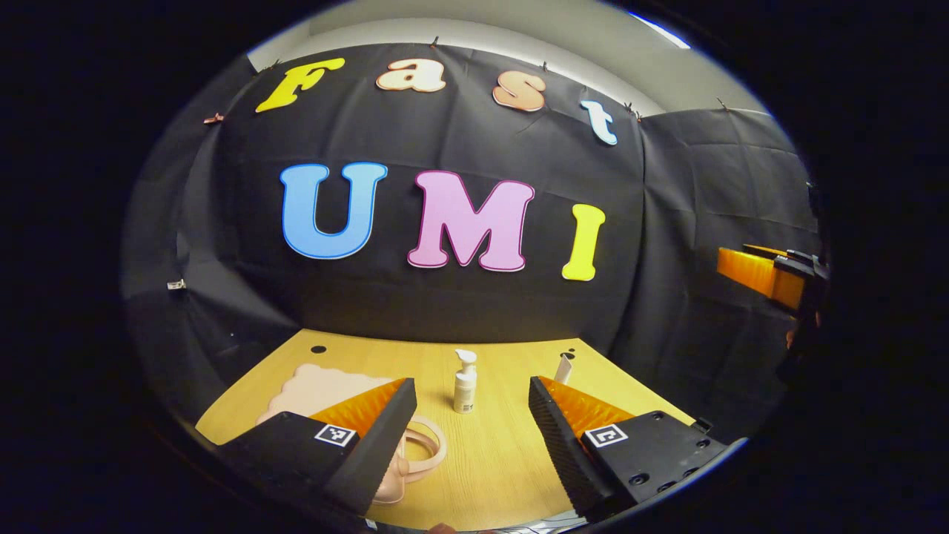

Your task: First open the suitcase, pack the skin care products into it, and then close the suitcase.

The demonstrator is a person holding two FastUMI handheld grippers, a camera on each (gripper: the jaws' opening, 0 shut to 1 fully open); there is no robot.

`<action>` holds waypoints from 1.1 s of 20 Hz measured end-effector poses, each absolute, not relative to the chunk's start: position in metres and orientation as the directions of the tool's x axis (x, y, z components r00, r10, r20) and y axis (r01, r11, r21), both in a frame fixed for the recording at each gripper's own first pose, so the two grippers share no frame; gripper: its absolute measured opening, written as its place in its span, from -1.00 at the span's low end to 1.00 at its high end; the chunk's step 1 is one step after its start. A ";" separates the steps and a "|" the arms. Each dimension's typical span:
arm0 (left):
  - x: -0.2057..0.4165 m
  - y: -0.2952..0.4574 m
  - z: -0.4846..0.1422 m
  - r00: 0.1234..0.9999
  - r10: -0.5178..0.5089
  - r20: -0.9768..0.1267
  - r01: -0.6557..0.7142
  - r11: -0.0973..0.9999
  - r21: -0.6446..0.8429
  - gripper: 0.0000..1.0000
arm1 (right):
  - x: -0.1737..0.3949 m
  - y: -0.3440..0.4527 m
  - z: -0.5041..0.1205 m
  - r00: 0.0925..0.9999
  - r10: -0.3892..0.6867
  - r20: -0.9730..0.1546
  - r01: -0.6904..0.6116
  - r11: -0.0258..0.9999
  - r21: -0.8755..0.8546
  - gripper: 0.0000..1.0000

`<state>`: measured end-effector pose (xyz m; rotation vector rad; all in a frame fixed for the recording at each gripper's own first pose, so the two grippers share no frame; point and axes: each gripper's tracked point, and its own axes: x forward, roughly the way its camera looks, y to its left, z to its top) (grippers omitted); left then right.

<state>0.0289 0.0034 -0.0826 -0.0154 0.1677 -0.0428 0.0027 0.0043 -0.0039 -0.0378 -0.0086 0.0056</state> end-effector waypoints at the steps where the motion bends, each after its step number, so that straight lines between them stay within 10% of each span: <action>1: 0.037 0.002 -0.096 0.979 -0.048 -0.197 0.045 0.999 -0.024 0.92 | 0.007 0.002 -0.006 1.000 0.006 0.007 -0.006 0.999 -0.035 0.90; 22: 0.168 0.055 -0.317 0.703 0.227 -0.674 -0.200 0.973 0.119 0.75 | 0.165 -0.026 -0.137 0.957 0.218 -0.193 -0.202 0.974 0.100 0.93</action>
